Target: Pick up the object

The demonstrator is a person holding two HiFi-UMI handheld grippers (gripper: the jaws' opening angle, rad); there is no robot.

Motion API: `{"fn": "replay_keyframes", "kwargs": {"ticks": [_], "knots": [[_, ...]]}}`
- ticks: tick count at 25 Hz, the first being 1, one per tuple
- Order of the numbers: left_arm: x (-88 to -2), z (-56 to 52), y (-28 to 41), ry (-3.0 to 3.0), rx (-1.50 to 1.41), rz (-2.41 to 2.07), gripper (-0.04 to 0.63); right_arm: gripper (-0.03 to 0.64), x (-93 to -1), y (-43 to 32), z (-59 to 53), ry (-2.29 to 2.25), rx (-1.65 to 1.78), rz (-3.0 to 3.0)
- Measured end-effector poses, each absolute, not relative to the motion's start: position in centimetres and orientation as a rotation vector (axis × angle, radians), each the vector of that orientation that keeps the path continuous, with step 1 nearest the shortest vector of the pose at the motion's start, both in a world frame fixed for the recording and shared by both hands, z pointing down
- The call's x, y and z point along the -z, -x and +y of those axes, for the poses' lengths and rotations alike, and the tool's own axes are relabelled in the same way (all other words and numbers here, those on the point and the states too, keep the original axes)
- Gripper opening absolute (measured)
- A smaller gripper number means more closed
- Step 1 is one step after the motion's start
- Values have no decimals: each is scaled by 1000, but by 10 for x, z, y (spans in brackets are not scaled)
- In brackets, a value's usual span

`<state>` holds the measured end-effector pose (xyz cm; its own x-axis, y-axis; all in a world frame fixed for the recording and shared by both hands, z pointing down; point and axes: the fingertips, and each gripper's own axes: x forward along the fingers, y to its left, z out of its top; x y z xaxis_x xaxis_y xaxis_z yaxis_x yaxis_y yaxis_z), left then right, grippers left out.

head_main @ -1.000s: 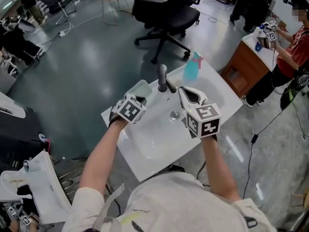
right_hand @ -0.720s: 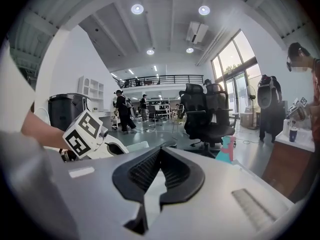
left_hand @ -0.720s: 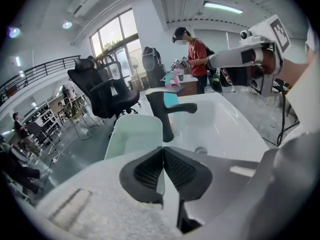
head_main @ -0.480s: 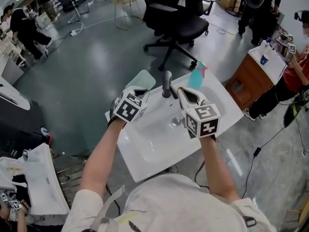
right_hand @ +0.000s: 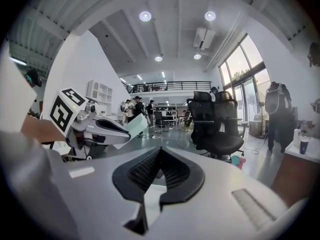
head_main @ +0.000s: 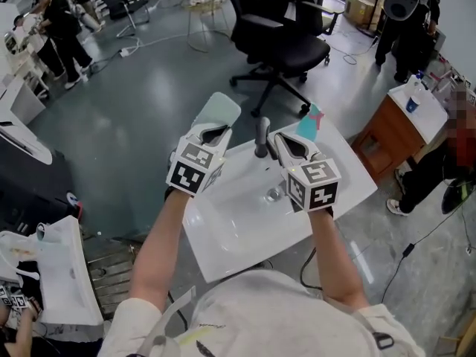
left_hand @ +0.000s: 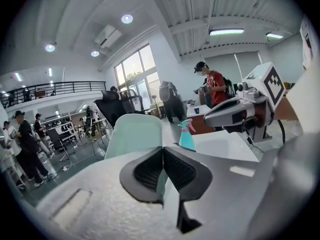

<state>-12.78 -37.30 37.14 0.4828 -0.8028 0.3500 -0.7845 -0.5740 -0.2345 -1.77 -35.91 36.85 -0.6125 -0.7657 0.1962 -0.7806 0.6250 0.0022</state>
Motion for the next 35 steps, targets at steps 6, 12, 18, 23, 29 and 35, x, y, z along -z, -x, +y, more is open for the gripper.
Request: {"fn": "replay_keyframes", "kwargs": {"ticks": [6,12,18,23,29,35], "knots": [[-345,-364,143,2638,470,1549,12,3,-355,18,-360,-1286,-89,-2690],[-336,-355,162,2608,330,1661,12,3,-345,14,-360,-1305,-67,-2699],[-340,-348,174,2590,202,1755,12,3,-343,9,-360,-1325,-58,-2705],[-348,-345,179,2589,190,1788,12,3,-344,10,-357,-1321,-34,-2703],[-352,-344,183,2587,187,1812,12,3,-346,8,-357,-1325,-48,-2697],[-352,-345,184,2588,190,1812,12,3,-347,9,-357,-1324,-53,-2695]]}}
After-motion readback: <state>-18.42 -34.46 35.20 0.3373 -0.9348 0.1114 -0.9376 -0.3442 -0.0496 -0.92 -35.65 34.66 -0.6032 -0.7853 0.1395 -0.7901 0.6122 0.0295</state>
